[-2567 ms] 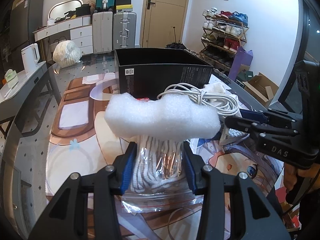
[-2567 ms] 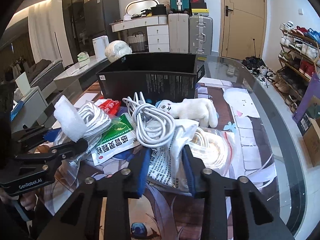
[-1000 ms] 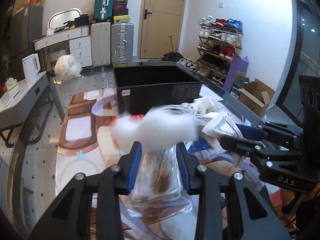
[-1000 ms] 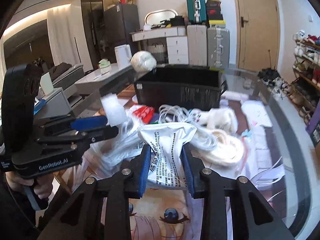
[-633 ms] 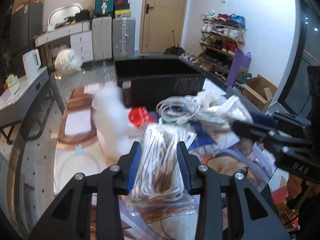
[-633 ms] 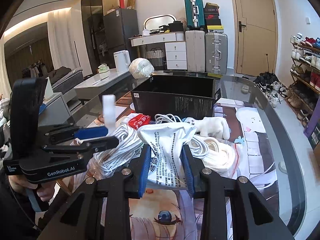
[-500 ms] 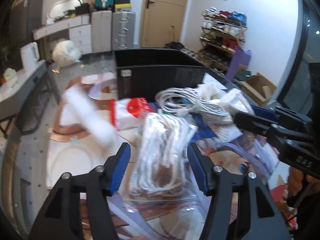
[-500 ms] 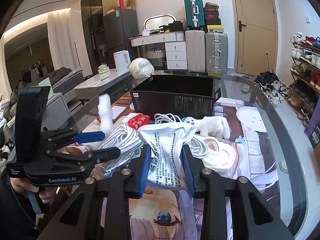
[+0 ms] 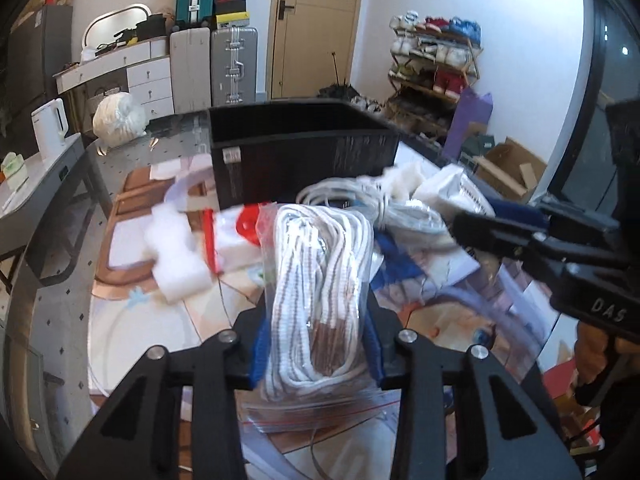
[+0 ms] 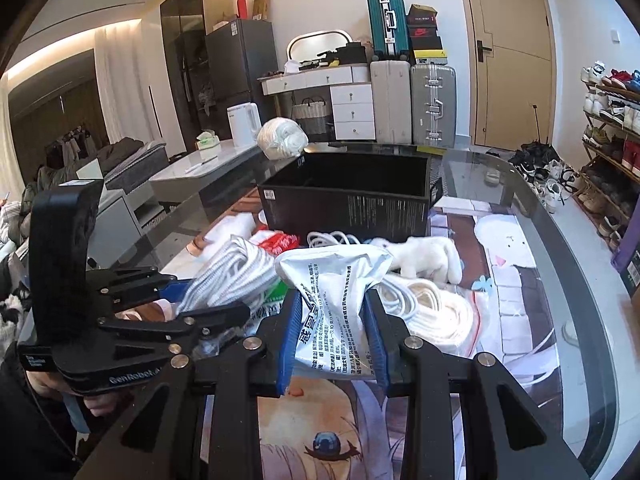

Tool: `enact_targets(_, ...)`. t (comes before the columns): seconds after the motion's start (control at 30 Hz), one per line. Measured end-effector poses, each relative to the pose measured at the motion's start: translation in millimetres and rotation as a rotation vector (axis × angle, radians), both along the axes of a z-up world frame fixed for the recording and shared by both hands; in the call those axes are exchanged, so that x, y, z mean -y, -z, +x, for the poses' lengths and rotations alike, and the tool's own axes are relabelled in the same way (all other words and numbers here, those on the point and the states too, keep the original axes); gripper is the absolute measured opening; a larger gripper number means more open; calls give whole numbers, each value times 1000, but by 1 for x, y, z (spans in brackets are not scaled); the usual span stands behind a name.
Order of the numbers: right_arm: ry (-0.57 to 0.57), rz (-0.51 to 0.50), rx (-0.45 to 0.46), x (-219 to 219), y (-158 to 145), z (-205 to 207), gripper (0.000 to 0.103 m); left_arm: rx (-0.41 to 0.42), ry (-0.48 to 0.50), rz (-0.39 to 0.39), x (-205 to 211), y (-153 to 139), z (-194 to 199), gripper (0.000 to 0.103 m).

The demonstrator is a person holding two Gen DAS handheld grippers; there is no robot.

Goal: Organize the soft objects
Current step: 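Lift the bagged rope with the left gripper while the right gripper lifts the printed bag, then lower both held bags into the black box and open both grippers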

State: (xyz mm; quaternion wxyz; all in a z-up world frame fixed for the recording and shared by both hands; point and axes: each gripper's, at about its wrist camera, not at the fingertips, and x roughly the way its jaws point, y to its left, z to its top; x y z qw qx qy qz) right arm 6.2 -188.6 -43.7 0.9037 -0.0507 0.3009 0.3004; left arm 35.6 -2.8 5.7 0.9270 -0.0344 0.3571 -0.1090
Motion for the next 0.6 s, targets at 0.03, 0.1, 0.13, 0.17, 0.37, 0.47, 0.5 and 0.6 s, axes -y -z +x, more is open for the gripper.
enact_targets(0.03,0,5,6,0,-2,1,31,4,-1,-11,-2,-2,1,37)
enact_targets(0.1,-3,11,10,-1,-6,3,31,17,-9,-19,-5,-9,3,37)
enact_targets(0.13,-4,15,14,-1,-9,4,31,24,-13,-20,-6,-12,4,37)
enact_targets(0.17,-5,18,17,-2,-12,6,31,31,-15,-22,-7,-16,5,37)
enact_targets(0.37,-5,37,33,-5,-29,17,31,68,-56,-23,-19,-37,24,37)
enact_targets(0.47,-1,39,41,-7,-38,26,31,86,-79,-22,-25,-47,35,37)
enact_targets(0.5,-1,39,39,-7,-39,29,31,92,-78,-24,-27,-49,38,37)
enact_targets(0.6,-3,35,40,-10,-45,39,31,100,-85,-20,-30,-56,49,37)
